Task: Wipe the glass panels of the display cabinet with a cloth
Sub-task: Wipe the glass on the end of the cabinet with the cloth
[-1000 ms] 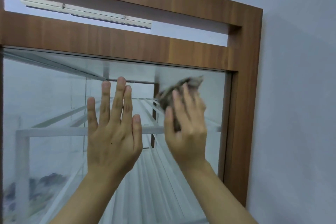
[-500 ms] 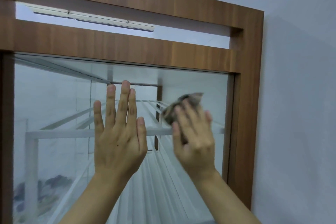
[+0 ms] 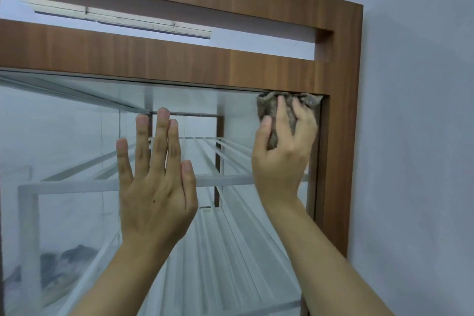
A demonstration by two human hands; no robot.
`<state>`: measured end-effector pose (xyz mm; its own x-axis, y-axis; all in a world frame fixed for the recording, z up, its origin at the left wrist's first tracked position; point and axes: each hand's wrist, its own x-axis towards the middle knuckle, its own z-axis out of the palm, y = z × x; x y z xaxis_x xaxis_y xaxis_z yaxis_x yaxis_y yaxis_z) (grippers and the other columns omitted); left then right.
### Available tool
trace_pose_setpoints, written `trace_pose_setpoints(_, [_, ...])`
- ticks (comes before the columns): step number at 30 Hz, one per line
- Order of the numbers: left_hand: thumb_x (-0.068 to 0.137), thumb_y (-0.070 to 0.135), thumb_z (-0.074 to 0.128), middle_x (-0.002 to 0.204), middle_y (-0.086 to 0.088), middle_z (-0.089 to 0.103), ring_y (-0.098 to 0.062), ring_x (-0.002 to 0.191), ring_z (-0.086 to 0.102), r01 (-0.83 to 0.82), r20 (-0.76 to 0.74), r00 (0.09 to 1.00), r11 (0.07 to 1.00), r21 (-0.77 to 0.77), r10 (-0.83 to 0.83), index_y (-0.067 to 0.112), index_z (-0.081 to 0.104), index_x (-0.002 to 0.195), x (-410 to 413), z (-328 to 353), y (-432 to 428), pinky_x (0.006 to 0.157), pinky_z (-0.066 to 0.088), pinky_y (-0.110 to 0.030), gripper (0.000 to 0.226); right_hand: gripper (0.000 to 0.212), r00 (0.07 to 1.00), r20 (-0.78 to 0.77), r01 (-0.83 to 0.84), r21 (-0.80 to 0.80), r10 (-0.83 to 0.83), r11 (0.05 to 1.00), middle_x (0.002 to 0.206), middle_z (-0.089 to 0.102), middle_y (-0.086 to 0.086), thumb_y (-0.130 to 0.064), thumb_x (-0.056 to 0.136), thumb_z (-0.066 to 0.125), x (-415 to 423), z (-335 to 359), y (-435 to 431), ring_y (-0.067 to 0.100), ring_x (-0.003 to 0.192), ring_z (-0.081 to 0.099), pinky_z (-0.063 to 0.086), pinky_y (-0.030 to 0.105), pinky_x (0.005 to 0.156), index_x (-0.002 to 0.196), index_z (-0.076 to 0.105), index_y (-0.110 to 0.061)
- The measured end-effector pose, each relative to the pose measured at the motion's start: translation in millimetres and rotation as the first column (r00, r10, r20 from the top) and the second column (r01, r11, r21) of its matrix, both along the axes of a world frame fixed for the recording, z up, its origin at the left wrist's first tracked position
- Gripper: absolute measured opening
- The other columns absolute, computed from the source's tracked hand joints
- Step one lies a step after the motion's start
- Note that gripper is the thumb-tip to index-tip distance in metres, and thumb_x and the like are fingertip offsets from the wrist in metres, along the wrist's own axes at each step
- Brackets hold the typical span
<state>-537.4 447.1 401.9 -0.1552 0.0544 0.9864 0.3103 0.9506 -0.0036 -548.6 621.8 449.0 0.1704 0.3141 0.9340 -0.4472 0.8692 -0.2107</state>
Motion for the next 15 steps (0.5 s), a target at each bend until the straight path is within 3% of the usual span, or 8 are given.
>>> trace_pose_setpoints(4, [0.102,0.025,0.03,0.169,-0.01,0.005,-0.03,0.157,0.002,0.042,-0.014,0.999,0.999,0.017,-0.042,0.004,0.012,0.16,0.2,0.9,4.2,0.124,0.005,-0.059,0.064,0.038,0.997,0.065,0.022,0.332,-0.046,0.943,0.145,0.051,0.019,-0.019,0.104,0.049,5.4,-83.1,10.4,0.032,0.143,0.041,0.04,0.06,0.11,0.137,0.055,0.001])
trace_pose_setpoints(7, [0.102,0.024,0.033,0.169,-0.01,0.009,-0.03,0.156,0.007,0.086,-0.029,0.996,0.993,-0.076,-0.089,0.004,0.014,0.16,2.8,-1.5,22.7,0.125,0.005,-0.056,0.064,0.038,0.996,0.054,0.061,0.206,-0.074,0.977,0.145,0.05,0.02,-0.017,0.103,0.049,8.0,-88.8,36.7,0.035,0.142,0.041,0.039,0.055,0.114,0.136,0.055,0.002])
trace_pose_setpoints(11, [0.103,0.029,0.032,0.169,-0.009,0.006,-0.031,0.156,0.006,0.037,0.005,0.999,0.994,-0.106,-0.036,0.006,0.012,0.16,0.3,-8.1,33.1,0.126,0.004,-0.053,0.065,0.04,0.999,0.019,0.04,0.043,-0.04,0.998,0.144,0.053,0.022,-0.017,0.102,0.048,-2.2,-13.0,27.9,0.038,0.139,0.044,0.031,0.041,0.121,0.136,0.057,0.004])
trace_pose_setpoints(13, [0.103,0.03,0.032,0.17,-0.009,0.004,-0.03,0.157,0.004,0.031,0.01,0.999,0.994,-0.108,-0.031,0.007,0.01,0.161,-0.7,-9.0,31.8,0.126,0.005,-0.054,0.066,0.04,0.999,0.01,0.035,0.027,-0.035,0.999,0.144,0.053,0.021,-0.016,0.102,0.048,-4.6,-6.9,25.4,0.036,0.139,0.044,0.032,0.042,0.12,0.136,0.057,0.003])
trace_pose_setpoints(15, [0.103,0.031,0.031,0.17,-0.009,0.004,-0.029,0.157,0.003,0.036,0.005,0.999,0.993,-0.11,-0.036,0.007,0.01,0.161,-0.6,-7.9,32.0,0.126,0.007,-0.055,0.066,0.04,0.999,0.029,0.032,0.085,-0.035,0.996,0.147,0.05,0.02,-0.014,0.102,0.049,-1.0,-50.5,27.1,0.036,0.142,0.041,0.031,0.043,0.121,0.137,0.055,0.005])
